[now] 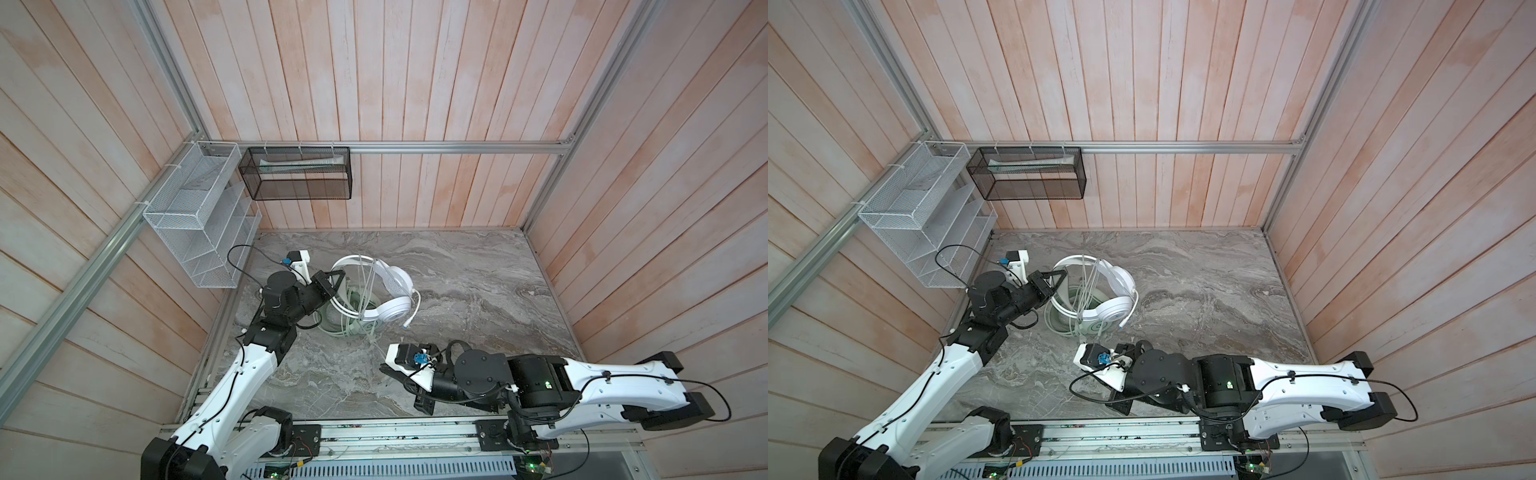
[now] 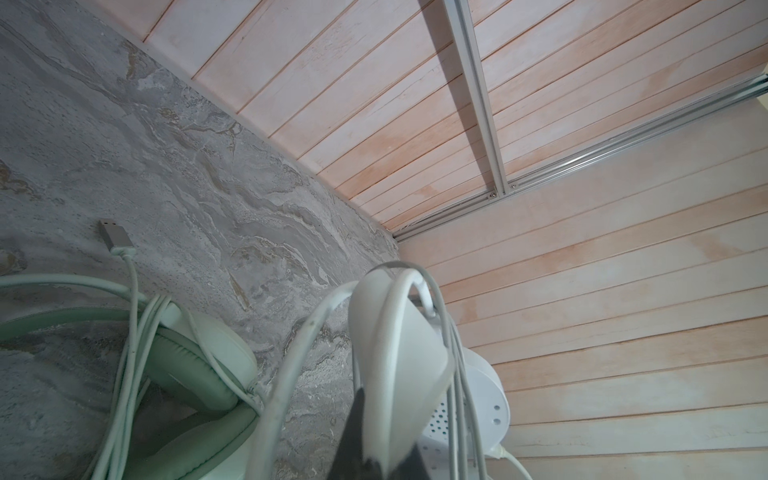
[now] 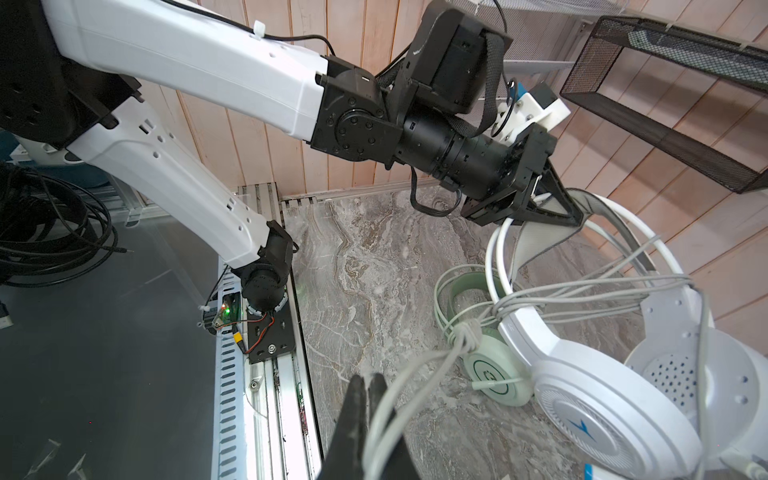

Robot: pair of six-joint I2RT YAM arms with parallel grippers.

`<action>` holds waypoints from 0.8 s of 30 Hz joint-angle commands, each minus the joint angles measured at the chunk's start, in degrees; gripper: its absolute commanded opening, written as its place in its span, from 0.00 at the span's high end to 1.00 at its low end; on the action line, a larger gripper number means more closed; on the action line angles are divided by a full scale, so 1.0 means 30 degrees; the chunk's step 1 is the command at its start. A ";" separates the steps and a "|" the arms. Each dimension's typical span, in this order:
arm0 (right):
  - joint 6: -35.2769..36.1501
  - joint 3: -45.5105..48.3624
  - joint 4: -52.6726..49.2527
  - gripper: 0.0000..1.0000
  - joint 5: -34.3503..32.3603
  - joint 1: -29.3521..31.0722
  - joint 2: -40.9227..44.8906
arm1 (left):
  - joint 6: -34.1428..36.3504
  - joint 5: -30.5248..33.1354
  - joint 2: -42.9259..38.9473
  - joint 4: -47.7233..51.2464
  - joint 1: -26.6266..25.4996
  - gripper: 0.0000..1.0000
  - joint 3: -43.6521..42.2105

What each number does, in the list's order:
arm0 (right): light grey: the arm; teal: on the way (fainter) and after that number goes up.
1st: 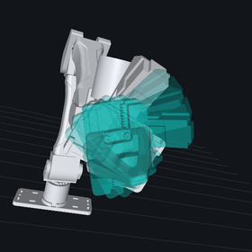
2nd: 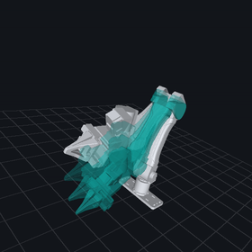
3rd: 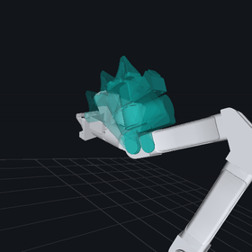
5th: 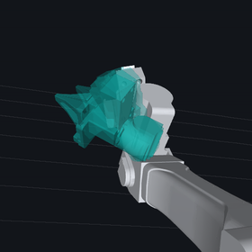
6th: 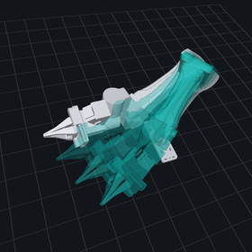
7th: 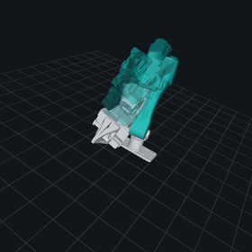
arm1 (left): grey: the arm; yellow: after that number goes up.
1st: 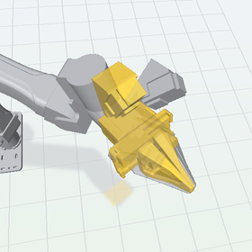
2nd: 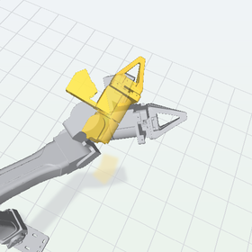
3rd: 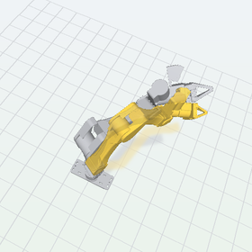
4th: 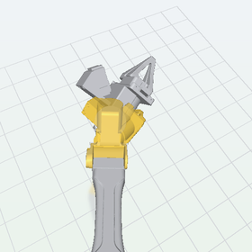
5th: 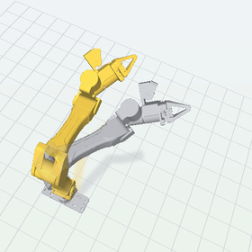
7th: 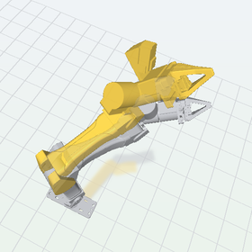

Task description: Wrap the headphones

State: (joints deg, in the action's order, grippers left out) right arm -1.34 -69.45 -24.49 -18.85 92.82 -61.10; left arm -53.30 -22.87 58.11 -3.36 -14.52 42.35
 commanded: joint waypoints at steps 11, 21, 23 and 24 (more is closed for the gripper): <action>0.2845 -0.2397 0.0727 1.00 -0.1177 0.0463 0.1030 | 0.2725 0.0390 -0.0114 -0.0860 -0.0010 1.00 -0.0038; 0.2676 -0.2974 0.0115 1.00 -0.0257 -0.1211 0.1029 | 0.5034 0.1547 -0.0190 0.0549 -0.2068 1.00 0.1139; 0.2704 -0.2990 -0.0008 1.00 -0.0311 -0.1636 0.1058 | 0.5568 0.1831 -0.0447 0.0663 -0.2483 1.00 0.1184; 0.2730 -0.2941 -0.0010 1.00 -0.0293 -0.1858 0.1161 | 0.5851 0.2029 -0.0620 0.0671 -0.2685 1.00 0.1173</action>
State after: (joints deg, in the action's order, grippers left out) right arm 6.07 -75.07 -27.53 -21.10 88.31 -59.79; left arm -42.02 -21.78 57.28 -1.34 -21.85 44.05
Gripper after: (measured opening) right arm 0.058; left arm 0.082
